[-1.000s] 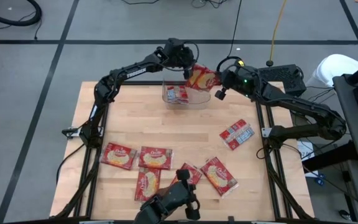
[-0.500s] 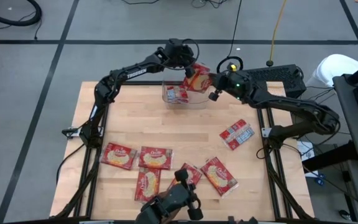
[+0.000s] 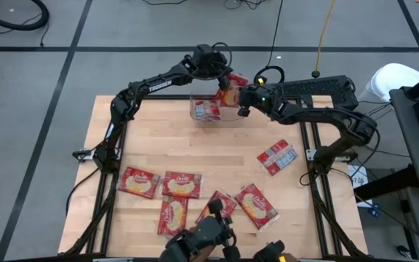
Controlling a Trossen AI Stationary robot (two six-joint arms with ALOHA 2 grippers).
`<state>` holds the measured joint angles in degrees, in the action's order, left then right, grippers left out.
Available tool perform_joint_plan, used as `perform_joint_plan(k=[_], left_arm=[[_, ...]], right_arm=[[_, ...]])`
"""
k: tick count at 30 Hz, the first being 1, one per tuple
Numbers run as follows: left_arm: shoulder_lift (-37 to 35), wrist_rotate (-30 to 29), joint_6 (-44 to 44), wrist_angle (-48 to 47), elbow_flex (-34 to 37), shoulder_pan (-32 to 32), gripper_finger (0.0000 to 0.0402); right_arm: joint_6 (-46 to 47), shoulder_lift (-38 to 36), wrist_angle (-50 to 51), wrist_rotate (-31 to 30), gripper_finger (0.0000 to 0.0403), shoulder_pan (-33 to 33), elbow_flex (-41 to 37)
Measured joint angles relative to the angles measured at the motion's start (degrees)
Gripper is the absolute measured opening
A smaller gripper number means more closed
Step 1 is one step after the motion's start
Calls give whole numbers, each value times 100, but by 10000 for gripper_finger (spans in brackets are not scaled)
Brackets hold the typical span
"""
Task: Sort popcorn bags into baskets
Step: Adjust the red popcorn bags in the transparent bin
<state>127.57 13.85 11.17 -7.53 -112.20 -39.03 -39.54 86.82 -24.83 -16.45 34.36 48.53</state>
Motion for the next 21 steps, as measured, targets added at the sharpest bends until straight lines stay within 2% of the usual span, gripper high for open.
perform_joint_plan(k=[9,15,21], left_arm=[[0,93,-84,22,-4,138,0],[0,210,-272,-17,-4,227,0],[-2,310,-219,-392,-9,237,8]], right_arm=[[-211,219,-164,21,0,227,2],[-193,392,-199,424,0,362,4],[-206,409,-186,434,0,357,4]])
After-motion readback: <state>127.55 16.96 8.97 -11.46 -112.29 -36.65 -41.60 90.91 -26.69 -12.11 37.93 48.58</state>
